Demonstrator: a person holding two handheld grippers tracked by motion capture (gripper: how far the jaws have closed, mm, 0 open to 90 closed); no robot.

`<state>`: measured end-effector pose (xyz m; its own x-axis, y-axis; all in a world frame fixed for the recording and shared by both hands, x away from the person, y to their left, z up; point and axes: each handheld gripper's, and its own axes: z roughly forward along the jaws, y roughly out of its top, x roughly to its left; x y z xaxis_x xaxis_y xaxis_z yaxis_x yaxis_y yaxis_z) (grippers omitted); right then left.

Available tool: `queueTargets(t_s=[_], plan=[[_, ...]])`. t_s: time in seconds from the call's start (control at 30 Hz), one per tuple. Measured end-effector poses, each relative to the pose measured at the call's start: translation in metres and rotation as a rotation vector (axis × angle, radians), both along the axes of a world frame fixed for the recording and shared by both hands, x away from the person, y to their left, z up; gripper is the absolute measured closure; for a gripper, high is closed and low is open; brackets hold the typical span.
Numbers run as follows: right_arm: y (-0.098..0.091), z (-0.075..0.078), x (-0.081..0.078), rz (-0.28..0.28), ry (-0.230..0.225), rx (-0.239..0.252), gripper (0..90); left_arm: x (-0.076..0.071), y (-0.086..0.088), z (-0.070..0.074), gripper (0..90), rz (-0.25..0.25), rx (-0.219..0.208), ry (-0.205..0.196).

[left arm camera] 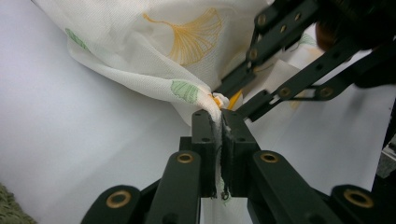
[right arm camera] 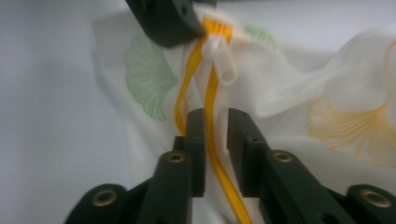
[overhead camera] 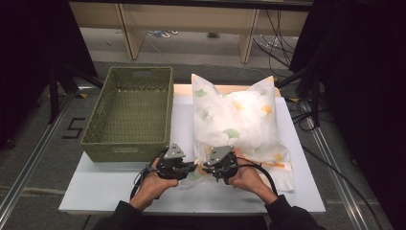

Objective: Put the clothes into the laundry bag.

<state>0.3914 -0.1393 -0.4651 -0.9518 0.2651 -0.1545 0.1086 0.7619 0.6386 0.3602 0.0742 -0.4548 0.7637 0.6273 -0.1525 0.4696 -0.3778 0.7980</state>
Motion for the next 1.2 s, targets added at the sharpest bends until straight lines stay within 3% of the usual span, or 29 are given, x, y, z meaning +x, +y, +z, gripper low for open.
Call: queueTargets(t_s=[0.2,0.33,0.47,0.5,0.53,0.67,0.8,0.9,1.0,1.07,1.2], plan=[[-0.007,0.012,0.0,0.038,-0.019,0.056,71.0,-0.004,-0.008,0.001,84.1,-0.052,0.04,-0.032],[-0.005,0.012,-0.002,0.075,-0.022,0.04,71.0,-0.004,-0.008,0.002,84.1,-0.056,0.049,-0.033],[-0.003,0.012,-0.005,0.101,-0.034,0.019,75.0,-0.004,-0.008,0.002,83.9,-0.057,0.05,-0.034],[-0.003,0.013,-0.006,0.102,-0.039,0.021,75.9,-0.004,-0.009,0.001,84.0,-0.047,0.027,-0.03],[-0.004,0.015,-0.006,0.106,-0.042,0.022,77.0,-0.003,-0.007,0.002,84.0,-0.054,0.046,-0.033],[-0.006,0.022,-0.009,0.124,-0.054,0.031,83.2,-0.004,-0.008,0.002,83.9,-0.048,0.046,-0.033],[-0.007,0.025,-0.011,0.126,-0.059,0.013,84.6,-0.004,-0.008,0.002,83.9,-0.025,0.023,-0.033],[-0.008,0.027,-0.015,0.125,-0.055,0.014,82.4,-0.002,-0.005,0.003,83.8,-0.036,0.046,-0.044],[-0.009,0.031,-0.017,0.132,-0.092,0.003,82.2,-0.002,-0.006,0.004,83.7,-0.039,0.039,-0.033],[-0.007,0.032,-0.019,0.137,-0.075,-0.002,81.9,-0.003,-0.006,0.004,83.6,-0.036,0.038,-0.031],[-0.008,0.029,-0.017,0.094,-0.061,-0.014,79.0,-0.003,-0.006,0.004,82.8,-0.029,0.026,-0.028]])
